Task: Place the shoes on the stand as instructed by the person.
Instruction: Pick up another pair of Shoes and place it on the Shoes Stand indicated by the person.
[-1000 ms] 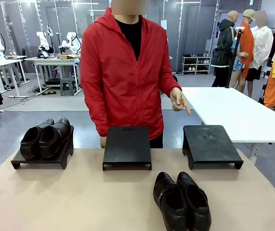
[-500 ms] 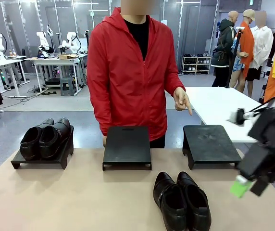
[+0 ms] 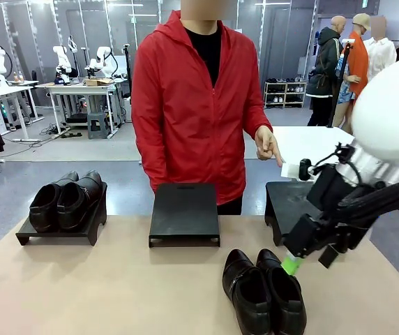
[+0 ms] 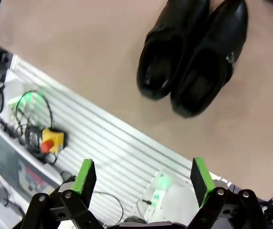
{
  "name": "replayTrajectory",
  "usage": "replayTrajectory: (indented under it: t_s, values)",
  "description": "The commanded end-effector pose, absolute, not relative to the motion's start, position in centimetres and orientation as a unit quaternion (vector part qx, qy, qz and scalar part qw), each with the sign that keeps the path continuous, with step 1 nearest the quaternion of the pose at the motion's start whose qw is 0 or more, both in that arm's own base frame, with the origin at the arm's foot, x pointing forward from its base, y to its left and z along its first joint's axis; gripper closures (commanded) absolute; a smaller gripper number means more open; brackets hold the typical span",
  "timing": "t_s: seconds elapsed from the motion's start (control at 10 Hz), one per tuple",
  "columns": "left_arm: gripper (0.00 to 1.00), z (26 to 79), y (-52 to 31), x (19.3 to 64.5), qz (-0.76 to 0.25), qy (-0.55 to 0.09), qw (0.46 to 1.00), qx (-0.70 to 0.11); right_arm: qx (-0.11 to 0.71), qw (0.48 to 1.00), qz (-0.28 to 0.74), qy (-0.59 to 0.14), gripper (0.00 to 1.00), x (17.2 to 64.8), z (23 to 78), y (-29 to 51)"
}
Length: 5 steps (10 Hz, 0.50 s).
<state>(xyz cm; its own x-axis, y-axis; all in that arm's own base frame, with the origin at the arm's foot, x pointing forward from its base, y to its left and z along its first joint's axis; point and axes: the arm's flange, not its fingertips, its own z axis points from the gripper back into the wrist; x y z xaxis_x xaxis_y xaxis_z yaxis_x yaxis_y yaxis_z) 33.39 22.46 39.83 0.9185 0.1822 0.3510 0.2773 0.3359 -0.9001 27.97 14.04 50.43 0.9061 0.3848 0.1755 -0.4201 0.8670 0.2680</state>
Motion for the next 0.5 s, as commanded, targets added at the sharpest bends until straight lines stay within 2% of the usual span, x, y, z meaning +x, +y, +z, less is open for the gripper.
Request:
replayTrajectory:
  t_s: [0.0,0.3,0.4]
  values:
    - [0.0,40.0,22.2,32.9,-0.037,-0.201,0.791,-0.577,0.116,0.974,0.176,-0.087,0.0,29.1,48.2,15.8]
    - [0.0,40.0,22.2,32.9,-0.037,-0.201,0.791,-0.577,0.075,0.979,0.13,-0.142,0.0,30.7,44.7,18.0]
    - [0.0,40.0,22.2,32.9,-0.037,-0.201,0.791,-0.577,0.063,0.98,0.126,-0.14,0.0,31.0,43.5,18.6]
